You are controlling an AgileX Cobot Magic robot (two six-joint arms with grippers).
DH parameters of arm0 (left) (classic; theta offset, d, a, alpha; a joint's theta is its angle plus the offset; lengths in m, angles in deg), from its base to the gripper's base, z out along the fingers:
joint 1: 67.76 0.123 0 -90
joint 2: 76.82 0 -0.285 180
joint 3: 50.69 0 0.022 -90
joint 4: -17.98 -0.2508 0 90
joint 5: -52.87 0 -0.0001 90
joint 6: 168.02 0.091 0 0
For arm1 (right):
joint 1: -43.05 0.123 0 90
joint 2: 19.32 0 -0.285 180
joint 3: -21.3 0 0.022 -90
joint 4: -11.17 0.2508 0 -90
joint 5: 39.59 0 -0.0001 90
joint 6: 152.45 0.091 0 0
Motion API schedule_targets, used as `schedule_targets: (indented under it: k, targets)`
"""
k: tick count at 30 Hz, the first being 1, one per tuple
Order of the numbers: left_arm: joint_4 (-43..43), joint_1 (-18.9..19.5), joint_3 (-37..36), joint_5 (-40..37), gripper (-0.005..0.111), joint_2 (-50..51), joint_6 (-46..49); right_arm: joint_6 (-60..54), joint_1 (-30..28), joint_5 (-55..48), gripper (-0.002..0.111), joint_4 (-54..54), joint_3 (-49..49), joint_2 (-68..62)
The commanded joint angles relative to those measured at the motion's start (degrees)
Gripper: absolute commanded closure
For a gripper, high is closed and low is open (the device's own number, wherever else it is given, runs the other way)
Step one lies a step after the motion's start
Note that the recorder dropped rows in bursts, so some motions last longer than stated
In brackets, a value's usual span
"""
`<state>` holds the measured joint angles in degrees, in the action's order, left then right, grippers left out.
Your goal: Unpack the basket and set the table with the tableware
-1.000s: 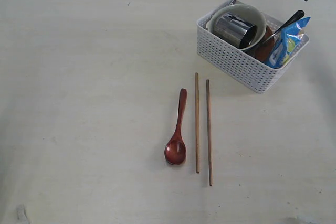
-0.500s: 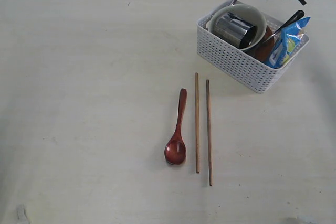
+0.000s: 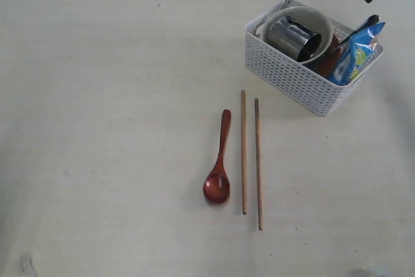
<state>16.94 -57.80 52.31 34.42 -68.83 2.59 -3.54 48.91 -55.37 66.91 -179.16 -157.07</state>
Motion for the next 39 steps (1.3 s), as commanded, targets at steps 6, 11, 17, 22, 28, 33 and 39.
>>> schedule_targets:
  k: [6,11,17,22,28,33,39]
  targets:
    - [-0.27,0.17,-0.22,0.17,0.107,-0.19,0.03,-1.86,-0.11,-0.79,0.109,-1.80,-0.24,8.95]
    - [-0.27,0.17,-0.22,0.17,0.107,-0.19,0.03,-3.89,-0.11,-2.26,0.109,-1.80,-0.24,13.42]
    - [-0.27,0.17,-0.22,0.17,0.107,-0.19,0.03,-9.16,-0.11,-7.86,0.109,-1.80,-0.24,20.63]
    - [-0.27,0.17,-0.22,0.17,0.107,-0.19,0.03,-23.53,2.09,-26.20,0.109,8.88,-0.13,24.19]
    - [-0.27,0.17,-0.22,0.17,0.107,-0.19,2.85,-39.91,2.39,-50.40,0.109,18.93,3.55,24.06]
    - [3.18,0.17,-0.22,5.70,0.107,-0.19,1.38,-61.39,4.12,-54.18,0.109,33.68,16.60,24.21]
    - [12.21,0.17,-0.22,17.08,0.107,-0.19,-3.78,-75.64,8.69,-54.18,0.109,40.90,24.17,24.21]
